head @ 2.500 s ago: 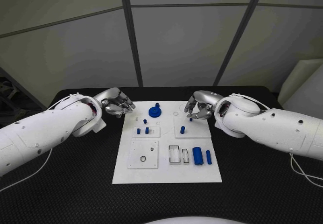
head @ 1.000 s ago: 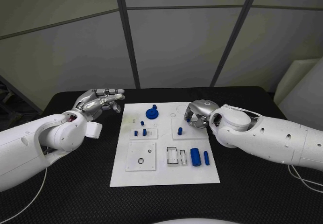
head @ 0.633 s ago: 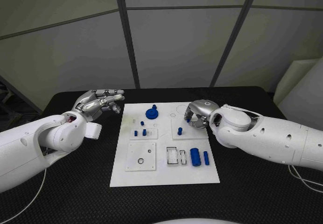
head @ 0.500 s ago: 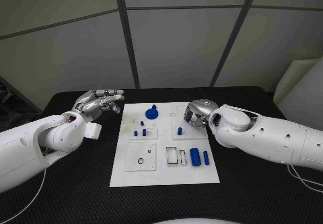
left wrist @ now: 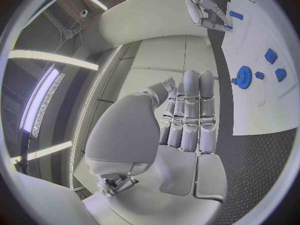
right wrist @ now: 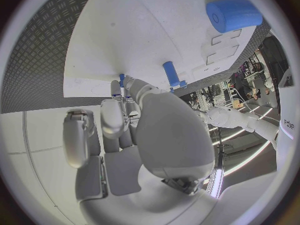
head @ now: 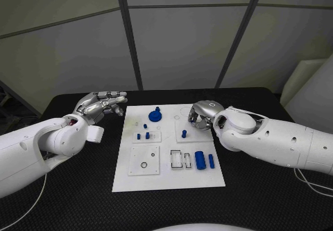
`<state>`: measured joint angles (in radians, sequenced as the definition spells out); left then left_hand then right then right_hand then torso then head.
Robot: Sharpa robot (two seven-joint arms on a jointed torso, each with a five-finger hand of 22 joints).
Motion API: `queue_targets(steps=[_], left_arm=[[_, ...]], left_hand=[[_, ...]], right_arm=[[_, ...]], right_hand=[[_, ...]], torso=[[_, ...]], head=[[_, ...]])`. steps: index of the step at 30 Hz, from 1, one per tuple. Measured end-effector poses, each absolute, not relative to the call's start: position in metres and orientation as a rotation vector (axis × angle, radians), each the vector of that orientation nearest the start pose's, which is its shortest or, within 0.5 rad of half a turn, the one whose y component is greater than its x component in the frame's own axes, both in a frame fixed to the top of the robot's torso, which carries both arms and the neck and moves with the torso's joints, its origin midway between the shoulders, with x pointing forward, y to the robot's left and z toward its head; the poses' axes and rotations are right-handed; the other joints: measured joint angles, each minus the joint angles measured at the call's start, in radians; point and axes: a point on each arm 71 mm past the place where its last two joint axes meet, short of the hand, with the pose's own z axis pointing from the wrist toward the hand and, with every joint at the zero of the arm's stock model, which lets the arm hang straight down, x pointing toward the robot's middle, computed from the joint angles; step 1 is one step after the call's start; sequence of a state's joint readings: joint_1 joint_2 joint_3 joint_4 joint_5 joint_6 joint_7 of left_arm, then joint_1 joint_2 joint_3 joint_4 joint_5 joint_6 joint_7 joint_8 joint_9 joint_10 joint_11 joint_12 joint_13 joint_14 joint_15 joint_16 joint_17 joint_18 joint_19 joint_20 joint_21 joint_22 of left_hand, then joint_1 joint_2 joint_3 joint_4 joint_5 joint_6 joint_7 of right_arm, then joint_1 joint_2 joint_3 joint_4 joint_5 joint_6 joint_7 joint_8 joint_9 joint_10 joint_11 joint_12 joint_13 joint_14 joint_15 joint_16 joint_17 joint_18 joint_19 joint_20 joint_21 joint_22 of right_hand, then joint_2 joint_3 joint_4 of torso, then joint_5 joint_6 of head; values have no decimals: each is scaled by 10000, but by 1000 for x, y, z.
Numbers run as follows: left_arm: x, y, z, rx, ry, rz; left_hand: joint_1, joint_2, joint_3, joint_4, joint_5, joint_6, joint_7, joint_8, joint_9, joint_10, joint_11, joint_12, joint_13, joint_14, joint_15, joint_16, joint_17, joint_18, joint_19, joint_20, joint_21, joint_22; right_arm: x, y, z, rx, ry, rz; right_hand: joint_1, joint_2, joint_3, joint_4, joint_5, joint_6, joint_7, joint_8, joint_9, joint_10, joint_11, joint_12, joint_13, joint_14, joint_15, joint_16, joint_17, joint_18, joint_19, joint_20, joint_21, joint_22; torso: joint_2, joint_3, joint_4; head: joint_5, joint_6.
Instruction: Assemble the parts on the task board
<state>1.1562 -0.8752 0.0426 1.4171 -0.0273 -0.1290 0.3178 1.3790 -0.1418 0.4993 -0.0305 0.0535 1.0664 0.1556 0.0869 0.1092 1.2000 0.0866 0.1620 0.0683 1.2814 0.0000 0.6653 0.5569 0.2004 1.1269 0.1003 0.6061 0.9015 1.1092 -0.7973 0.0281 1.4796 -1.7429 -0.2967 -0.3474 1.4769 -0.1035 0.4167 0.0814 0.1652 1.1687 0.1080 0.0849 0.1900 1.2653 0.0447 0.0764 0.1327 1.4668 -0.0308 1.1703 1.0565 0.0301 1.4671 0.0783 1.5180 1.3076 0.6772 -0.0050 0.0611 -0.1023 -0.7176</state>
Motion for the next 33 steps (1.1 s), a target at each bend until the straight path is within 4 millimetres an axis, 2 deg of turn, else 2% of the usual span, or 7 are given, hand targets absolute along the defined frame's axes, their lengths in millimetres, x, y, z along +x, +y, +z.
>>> queue_targets(steps=[6,7,8,9,20,27,33], left_arm=[[508,252,-181,-11464,14537,-15712],[508,252,-181,-11473,14528,-15687],[508,252,-181,-11478,14521,-15676],[508,252,-181,-11482,14518,-15669],[508,251,-183,-11516,14527,-15643],[508,250,-184,-11525,14544,-15659],[508,247,-184,-11509,14569,-15720]], left_hand=[[0,0,-21,-21,0,0,0,-40,-11,-82,15,-52,-13,0,0,0,-10,-1,0,0,-72,-31],[0,0,-28,-28,0,0,0,-40,-11,-82,15,-52,-13,0,0,0,-10,-159,0,0,-72,-31],[0,0,-28,-28,0,0,0,-40,-11,-82,15,-52,-13,0,0,0,-10,-576,0,1,-72,-30],[0,0,-28,-28,0,0,0,-40,-10,-82,15,-52,-13,0,0,0,-10,-602,0,0,-72,-34],[1,-1,-28,-28,1,-36,36,-40,-21,-151,16,-53,-13,0,0,-37,-20,-593,0,0,-72,-53],[1,-1,-28,-28,1,-36,36,-39,-20,-151,15,-52,-12,0,0,-37,-20,-592,0,0,-111,-67],[1,-1,-28,-28,1,-36,36,-39,-20,-150,15,-53,-12,0,0,-37,-20,-592,0,0,-111,-67]], right_arm=[[487,-199,-201,-1829,16178,3563],[486,-199,-200,-1814,16106,3621],[485,-199,-199,-1803,16055,3663],[484,-199,-198,-1791,16009,3698],[465,-194,-182,-1748,15418,4415],[447,-169,-166,-1775,14902,5689],[437,-142,-160,-1713,14670,6852]], right_hand=[[0,0,0,0,-6,0,-1,-1,20,0,0,0,-19,0,0,0,8,0,0,0,0,0],[0,0,0,0,-7,-1,-1,-4,20,0,0,-8,-19,0,1,0,8,1,0,0,40,0],[0,0,-17,-16,-7,-1,-2,-10,20,0,0,-33,-19,0,1,0,8,1,0,0,67,0],[0,0,-28,-27,-7,-1,-2,-10,20,0,0,-41,-19,0,1,0,8,1,0,0,68,0],[2,-2,-35,-75,-5,20,18,-13,13,-1,1,-42,-27,-1,1,0,-12,2,0,0,68,-1],[2,-2,5,-169,52,20,19,-14,26,-2,2,-89,-45,0,2,33,-12,2,-1,1,99,-1],[2,-2,3,-222,92,20,19,-16,26,-2,2,-89,-57,0,2,41,-14,2,0,0,108,-1]], torso=[[-13,0,19],[-15,0,19],[-15,0,19],[-15,0,19],[-18,-9,20],[-11,-15,31],[1,-28,44]], head=[[-2,-9],[1,-11],[10,-12],[12,-12],[45,12],[150,2],[358,-45]])
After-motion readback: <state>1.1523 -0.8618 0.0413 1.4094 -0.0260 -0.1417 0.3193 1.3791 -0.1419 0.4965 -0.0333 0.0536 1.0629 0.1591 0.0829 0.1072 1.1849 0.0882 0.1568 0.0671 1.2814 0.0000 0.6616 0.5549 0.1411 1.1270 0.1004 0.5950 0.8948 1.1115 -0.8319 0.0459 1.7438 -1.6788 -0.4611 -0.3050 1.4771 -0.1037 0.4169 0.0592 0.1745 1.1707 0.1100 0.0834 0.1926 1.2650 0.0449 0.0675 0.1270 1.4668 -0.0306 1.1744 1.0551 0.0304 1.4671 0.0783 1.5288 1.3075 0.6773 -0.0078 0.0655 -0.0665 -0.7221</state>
